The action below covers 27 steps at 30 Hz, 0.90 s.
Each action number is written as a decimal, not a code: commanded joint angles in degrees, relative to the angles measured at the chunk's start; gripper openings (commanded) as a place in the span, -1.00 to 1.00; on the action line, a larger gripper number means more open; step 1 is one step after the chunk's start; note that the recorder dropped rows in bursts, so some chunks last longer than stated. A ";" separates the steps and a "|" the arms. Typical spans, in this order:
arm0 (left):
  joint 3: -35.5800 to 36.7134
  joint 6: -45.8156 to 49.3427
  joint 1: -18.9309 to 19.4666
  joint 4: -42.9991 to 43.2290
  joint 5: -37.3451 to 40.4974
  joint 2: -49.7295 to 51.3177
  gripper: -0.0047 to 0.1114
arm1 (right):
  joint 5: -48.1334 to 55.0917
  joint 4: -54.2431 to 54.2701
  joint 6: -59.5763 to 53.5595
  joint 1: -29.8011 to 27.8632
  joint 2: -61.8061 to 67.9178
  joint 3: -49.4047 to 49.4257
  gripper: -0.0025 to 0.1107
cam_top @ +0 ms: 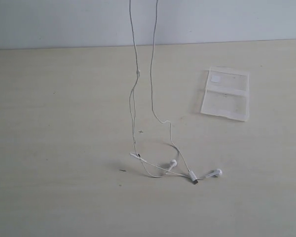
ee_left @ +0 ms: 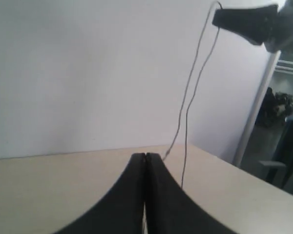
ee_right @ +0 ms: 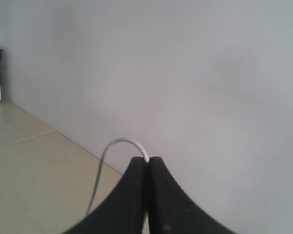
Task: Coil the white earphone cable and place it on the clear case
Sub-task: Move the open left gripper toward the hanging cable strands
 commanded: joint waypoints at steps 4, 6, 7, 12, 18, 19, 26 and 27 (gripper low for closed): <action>-9.50 8.05 -0.39 1.67 -10.53 22.57 -0.30 | -2.33 -0.63 -0.82 0.15 0.78 -0.44 -0.96; -12.33 8.05 -0.70 2.08 -15.20 30.46 -0.03 | -2.46 -0.63 -1.10 0.15 0.78 -0.44 -0.96; -13.59 8.05 -1.16 2.58 -17.92 34.29 0.09 | -2.46 -0.63 -1.08 0.15 0.67 -0.44 -0.96; -19.17 8.77 -4.34 5.32 -21.96 47.56 0.27 | -1.04 -0.52 -1.08 0.15 0.67 -0.44 -0.96; -23.68 15.15 -8.23 10.63 -21.96 54.20 0.27 | -0.29 -0.52 -1.08 0.15 0.67 -0.44 -0.96; -24.31 15.99 -8.93 11.87 -22.39 54.35 0.27 | -0.29 -0.52 -1.08 0.15 0.67 -0.44 -0.96; -25.44 15.29 -9.67 13.87 -25.69 54.46 0.26 | -0.42 -0.52 -1.08 0.15 0.67 -0.44 -0.96; -25.44 15.30 -9.79 13.87 -25.69 54.46 0.26 | -0.60 -0.52 -1.08 0.15 0.67 -0.44 -0.96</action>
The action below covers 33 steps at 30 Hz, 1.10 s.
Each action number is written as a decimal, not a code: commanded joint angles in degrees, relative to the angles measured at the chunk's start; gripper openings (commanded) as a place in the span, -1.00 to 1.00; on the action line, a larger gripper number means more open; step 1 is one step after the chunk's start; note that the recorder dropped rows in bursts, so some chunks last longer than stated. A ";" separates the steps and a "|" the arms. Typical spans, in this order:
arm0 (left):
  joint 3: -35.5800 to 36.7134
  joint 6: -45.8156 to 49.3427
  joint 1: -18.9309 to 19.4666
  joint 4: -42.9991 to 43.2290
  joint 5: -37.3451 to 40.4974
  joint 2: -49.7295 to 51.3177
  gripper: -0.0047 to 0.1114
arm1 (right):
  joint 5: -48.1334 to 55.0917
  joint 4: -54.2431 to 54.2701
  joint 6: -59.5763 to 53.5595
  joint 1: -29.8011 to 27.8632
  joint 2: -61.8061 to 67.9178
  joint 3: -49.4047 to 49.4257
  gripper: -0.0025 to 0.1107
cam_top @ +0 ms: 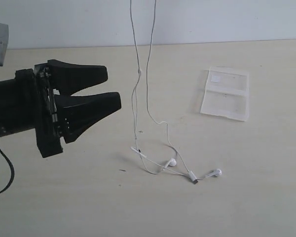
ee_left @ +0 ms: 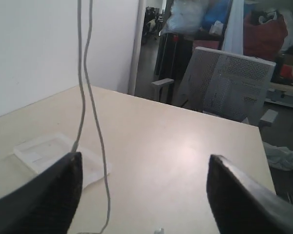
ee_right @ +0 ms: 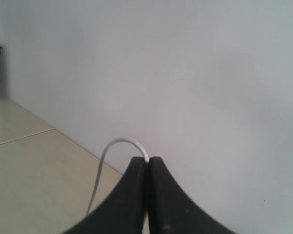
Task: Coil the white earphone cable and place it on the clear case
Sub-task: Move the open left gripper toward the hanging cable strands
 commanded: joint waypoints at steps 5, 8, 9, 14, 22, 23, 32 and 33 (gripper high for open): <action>-0.38 -0.43 -4.93 -5.27 2.03 0.14 0.28 | -0.66 -0.28 -0.44 0.15 0.09 -0.44 -0.96; -0.38 3.20 -9.66 -12.22 6.70 0.14 0.35 | -0.64 0.20 -0.44 0.15 0.09 -0.44 -0.96; -0.38 5.63 -11.41 -14.72 8.55 0.14 0.37 | -0.64 0.20 -0.44 0.15 0.09 -0.44 -0.96; -0.38 13.31 -18.23 -27.39 14.97 0.14 0.39 | -1.11 1.13 -0.32 0.15 0.09 -0.44 -0.96; -0.38 19.88 -23.56 -44.13 20.23 0.14 0.39 | -4.53 4.71 -0.32 0.15 0.19 -0.44 -0.96; -0.38 21.47 -23.72 -46.37 20.88 0.14 0.39 | -4.53 4.71 -0.32 0.15 0.19 -0.44 -0.96; -0.42 22.53 -23.72 -49.19 20.14 0.14 0.39 | -5.13 6.24 -0.32 0.15 0.19 -0.44 -0.96; -0.42 22.53 -23.72 -49.36 19.98 0.14 0.39 | -5.13 6.72 -0.44 0.15 0.19 -0.44 -0.96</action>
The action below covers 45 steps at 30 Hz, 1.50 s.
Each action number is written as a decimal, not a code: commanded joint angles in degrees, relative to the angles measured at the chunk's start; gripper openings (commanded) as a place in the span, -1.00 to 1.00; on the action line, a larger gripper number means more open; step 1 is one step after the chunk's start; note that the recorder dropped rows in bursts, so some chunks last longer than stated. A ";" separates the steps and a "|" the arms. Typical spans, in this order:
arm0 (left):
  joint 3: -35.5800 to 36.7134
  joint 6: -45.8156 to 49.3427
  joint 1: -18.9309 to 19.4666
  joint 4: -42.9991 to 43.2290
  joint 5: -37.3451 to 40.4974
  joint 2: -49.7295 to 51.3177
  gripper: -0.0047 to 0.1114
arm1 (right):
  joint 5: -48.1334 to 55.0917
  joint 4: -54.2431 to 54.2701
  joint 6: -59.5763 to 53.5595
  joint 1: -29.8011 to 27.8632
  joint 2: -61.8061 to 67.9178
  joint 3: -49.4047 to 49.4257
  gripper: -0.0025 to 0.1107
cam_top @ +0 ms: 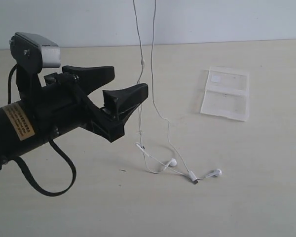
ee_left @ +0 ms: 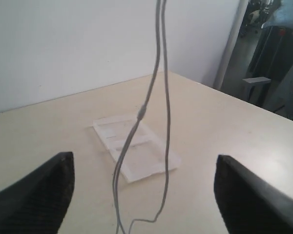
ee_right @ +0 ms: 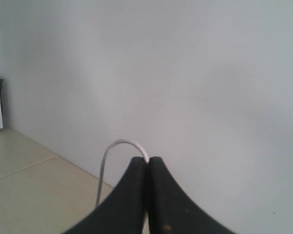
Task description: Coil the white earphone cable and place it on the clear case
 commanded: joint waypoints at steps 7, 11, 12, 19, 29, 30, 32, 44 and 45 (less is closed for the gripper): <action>-3.94 0.24 -0.37 -1.21 -1.55 9.19 0.39 | -8.17 12.14 -3.29 0.15 5.14 -0.44 -0.96; -6.11 0.57 -0.37 -2.52 -1.67 10.52 0.39 | -8.26 18.19 -10.31 0.15 5.23 -0.44 -0.96; -6.44 0.56 -0.37 -2.52 -1.67 10.52 0.39 | -8.26 18.19 -10.31 0.15 5.23 -0.44 -0.96; -8.76 7.98 -0.37 -3.80 -1.67 10.72 0.39 | -6.79 18.19 -11.48 0.15 5.23 -0.44 -0.96; -11.42 11.02 -0.18 -6.35 -5.79 18.96 0.39 | -6.57 18.19 -12.83 0.15 5.23 -0.44 -0.96; -11.65 11.02 -0.18 -6.35 -5.79 19.44 0.39 | -6.57 18.19 -12.95 0.15 5.23 -0.44 -0.96; -11.79 11.02 -0.18 -6.26 -6.02 20.04 0.39 | -6.57 18.19 -12.95 0.15 5.23 -0.44 -0.96; -11.79 11.02 -0.18 -6.26 -6.79 20.03 -0.08 | -6.52 17.81 -12.92 0.15 5.23 -0.44 -0.96; -11.79 11.02 -0.18 -6.26 -6.79 20.03 -0.17 | -6.52 17.81 -12.92 0.15 5.23 -0.44 -0.96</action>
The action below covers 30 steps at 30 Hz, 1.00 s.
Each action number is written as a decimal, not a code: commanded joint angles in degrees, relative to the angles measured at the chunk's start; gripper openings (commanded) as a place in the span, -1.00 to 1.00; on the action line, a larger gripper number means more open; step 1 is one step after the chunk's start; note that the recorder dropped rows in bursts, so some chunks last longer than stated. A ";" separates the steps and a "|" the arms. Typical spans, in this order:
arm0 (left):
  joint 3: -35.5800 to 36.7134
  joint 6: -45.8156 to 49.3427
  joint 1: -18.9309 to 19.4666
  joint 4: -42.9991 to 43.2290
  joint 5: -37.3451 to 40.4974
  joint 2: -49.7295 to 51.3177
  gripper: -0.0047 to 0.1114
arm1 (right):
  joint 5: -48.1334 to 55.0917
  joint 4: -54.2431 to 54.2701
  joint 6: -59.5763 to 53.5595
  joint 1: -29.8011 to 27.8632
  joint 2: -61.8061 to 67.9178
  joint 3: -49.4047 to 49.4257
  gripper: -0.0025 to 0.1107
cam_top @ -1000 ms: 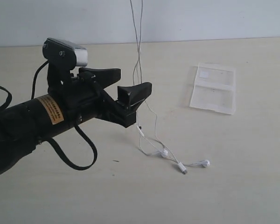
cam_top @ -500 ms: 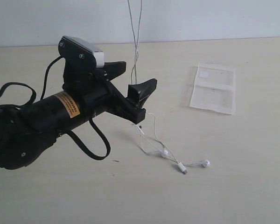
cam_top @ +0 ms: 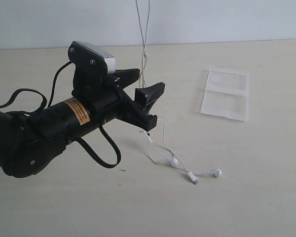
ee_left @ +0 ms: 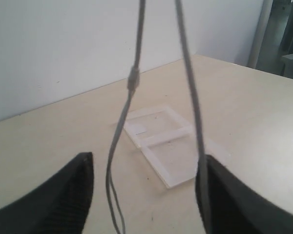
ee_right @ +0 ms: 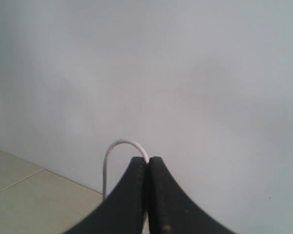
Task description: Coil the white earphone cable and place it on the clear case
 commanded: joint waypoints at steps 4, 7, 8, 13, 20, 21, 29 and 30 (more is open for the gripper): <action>-0.15 0.27 -0.18 -0.76 -0.93 0.05 -0.43 | 0.50 -0.35 -0.50 0.15 0.11 -0.44 -0.96; -0.15 0.27 -0.18 -0.76 -0.93 0.05 -0.56 | 1.07 -0.35 -2.04 0.15 0.11 -0.44 -0.96; -0.15 0.27 -0.18 -0.76 -0.93 0.05 -0.60 | 1.21 -0.35 -1.96 0.15 0.11 -0.44 -0.96; -0.15 1.83 -0.18 -0.76 -0.93 0.05 -0.81 | 1.31 -0.35 -1.96 0.15 0.11 -0.44 -0.96; -0.15 2.80 -0.18 -0.76 -1.08 0.05 -0.92 | 1.31 -0.35 -1.96 0.15 0.11 -0.44 -0.96; -0.15 2.81 -0.18 -0.76 -1.08 0.05 -0.92 | 1.30 -0.46 -1.96 0.15 0.11 -0.44 -0.96; -0.15 2.81 -0.18 -0.76 -2.20 0.05 -0.36 | 1.54 -0.44 -1.96 0.15 0.11 -0.44 -0.96; -0.15 2.81 -0.18 -0.76 -2.20 0.05 -0.24 | 1.54 -0.44 -1.96 0.15 0.11 -0.44 -0.96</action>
